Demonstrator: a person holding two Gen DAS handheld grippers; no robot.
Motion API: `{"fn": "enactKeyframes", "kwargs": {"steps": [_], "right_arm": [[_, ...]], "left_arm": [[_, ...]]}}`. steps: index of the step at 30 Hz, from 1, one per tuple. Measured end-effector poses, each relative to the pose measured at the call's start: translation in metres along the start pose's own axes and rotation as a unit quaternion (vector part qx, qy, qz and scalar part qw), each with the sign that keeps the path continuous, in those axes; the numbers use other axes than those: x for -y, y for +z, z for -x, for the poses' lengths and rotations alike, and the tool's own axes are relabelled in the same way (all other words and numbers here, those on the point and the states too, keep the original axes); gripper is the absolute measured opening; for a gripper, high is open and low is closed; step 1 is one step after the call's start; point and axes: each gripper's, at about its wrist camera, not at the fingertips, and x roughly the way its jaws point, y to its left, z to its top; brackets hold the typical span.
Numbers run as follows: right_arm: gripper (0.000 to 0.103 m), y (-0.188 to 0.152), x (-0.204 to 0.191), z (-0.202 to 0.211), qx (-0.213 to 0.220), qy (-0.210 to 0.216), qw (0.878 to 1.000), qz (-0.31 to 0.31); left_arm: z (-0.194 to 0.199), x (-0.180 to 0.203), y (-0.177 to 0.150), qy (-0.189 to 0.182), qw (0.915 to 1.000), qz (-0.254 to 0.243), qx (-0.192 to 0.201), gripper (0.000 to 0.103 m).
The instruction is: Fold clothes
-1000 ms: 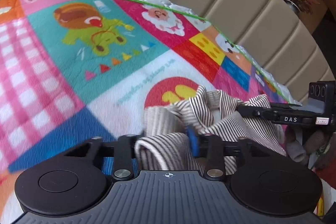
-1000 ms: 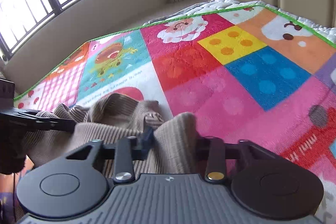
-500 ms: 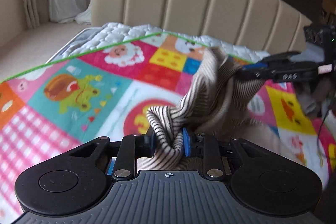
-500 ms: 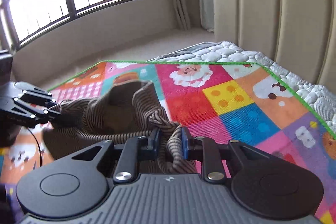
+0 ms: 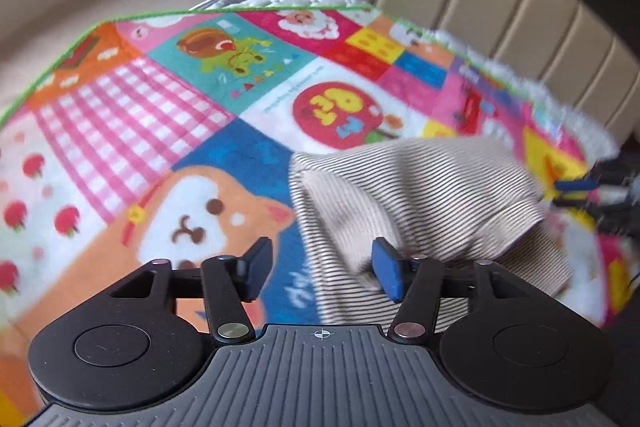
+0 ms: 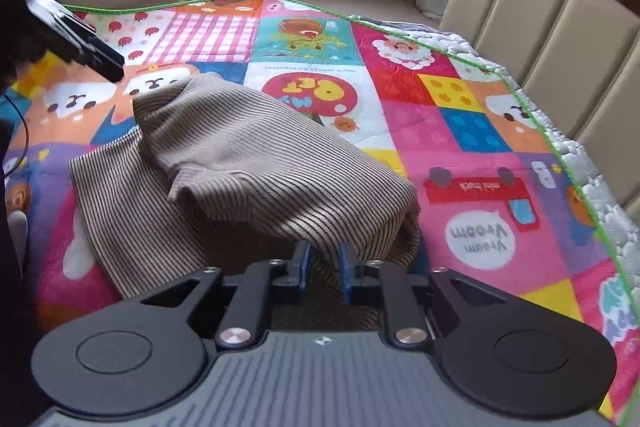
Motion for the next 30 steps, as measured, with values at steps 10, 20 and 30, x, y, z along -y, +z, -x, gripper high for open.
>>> {"fn": "enactKeyframes", "kwargs": {"steps": [10, 20, 30], "right_arm": [[0.103, -0.010, 0.040, 0.002, 0.105, 0.037, 0.938, -0.327], [0.103, -0.035, 0.059, -0.023, 0.079, 0.035, 0.910, -0.406], [0.079, -0.029, 0.052, -0.040, 0.051, 0.017, 0.921, -0.387]], "left_arm": [[-0.063, 0.008, -0.022, -0.136, 0.9255, 0.349, -0.058, 0.091], [-0.116, 0.006, -0.022, -0.084, 0.9137, 0.396, -0.033, 0.069], [-0.077, 0.002, 0.011, 0.000, 0.9646, 0.258, 0.053, 0.032]]}}
